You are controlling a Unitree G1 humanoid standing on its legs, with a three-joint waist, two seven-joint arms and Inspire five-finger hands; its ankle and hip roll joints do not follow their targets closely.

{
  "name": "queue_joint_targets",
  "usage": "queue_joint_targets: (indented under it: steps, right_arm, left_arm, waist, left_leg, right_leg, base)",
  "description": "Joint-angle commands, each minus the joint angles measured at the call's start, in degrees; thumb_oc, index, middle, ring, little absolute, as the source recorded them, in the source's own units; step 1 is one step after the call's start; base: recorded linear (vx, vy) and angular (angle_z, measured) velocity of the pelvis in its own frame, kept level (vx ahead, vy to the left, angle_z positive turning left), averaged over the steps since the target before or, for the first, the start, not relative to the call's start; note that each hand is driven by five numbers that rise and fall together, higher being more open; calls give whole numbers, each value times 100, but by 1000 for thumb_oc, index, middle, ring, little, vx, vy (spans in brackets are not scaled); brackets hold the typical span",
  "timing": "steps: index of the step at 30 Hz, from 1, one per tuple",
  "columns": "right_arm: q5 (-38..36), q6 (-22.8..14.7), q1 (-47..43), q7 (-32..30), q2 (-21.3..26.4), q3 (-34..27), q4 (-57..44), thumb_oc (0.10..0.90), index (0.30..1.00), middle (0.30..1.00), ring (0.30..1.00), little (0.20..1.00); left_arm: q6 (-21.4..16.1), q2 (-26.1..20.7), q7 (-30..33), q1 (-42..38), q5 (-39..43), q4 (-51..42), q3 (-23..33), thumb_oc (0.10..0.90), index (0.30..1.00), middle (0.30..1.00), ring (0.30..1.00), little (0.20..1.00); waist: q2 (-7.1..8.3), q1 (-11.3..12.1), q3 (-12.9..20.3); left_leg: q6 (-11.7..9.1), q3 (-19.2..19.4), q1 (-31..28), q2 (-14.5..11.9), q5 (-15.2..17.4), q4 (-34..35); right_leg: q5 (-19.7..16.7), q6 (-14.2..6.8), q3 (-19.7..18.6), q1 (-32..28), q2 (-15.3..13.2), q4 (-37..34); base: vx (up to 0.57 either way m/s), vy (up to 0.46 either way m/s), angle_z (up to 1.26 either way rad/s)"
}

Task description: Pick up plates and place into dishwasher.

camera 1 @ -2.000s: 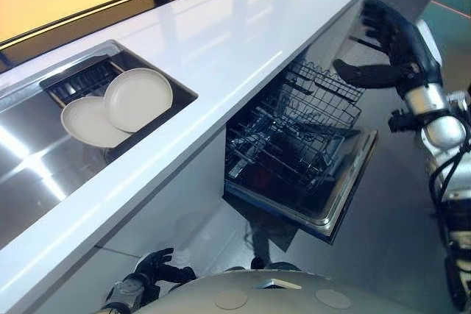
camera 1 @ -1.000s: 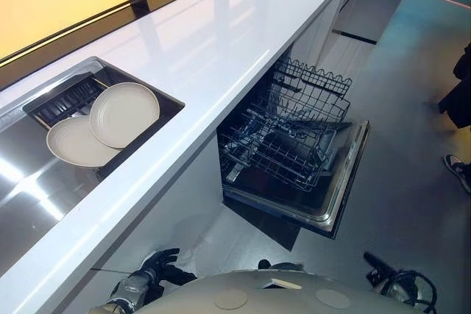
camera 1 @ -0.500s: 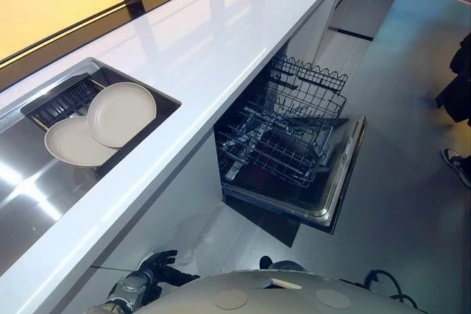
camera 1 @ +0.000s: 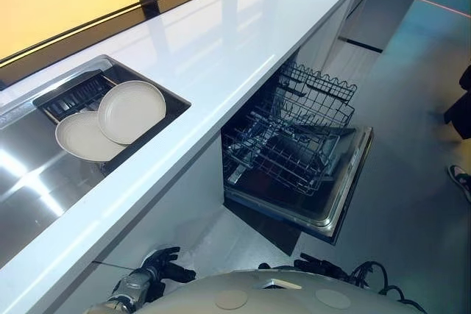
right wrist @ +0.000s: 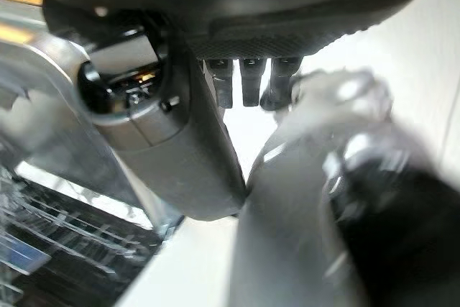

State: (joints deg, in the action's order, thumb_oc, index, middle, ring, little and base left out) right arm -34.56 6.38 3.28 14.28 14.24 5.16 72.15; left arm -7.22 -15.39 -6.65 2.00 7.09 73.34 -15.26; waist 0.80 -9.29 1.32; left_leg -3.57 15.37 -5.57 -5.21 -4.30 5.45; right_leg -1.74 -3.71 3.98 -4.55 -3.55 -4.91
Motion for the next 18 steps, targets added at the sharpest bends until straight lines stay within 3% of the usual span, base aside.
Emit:
queue_joint_targets:
  steps: [1,18]
  right_arm:
    - [-693,206,-527,-57,-265,-223,414,800,900,900,900,900]
    - [14,73,-475,-208,-234,-205,563,800,900,900,900,900]
  left_arm:
    - [-82,98,38,-224,337,291,329,800,900,900,900,900]
    - [-84,196,-215,81,1079,464,922,800,900,900,900,900]
  waist:
    - [-242,58,-8]
    - [-226,222,-19]
  left_leg:
    - [330,-169,-98,453,683,-166]
    - [351,-386,-115,485,691,-124]
  right_leg:
    - [530,-123,441,184,338,702]
    - [620,-93,606,100,305,718]
  base:
    - [41,2,1]
    - [2,-3,2]
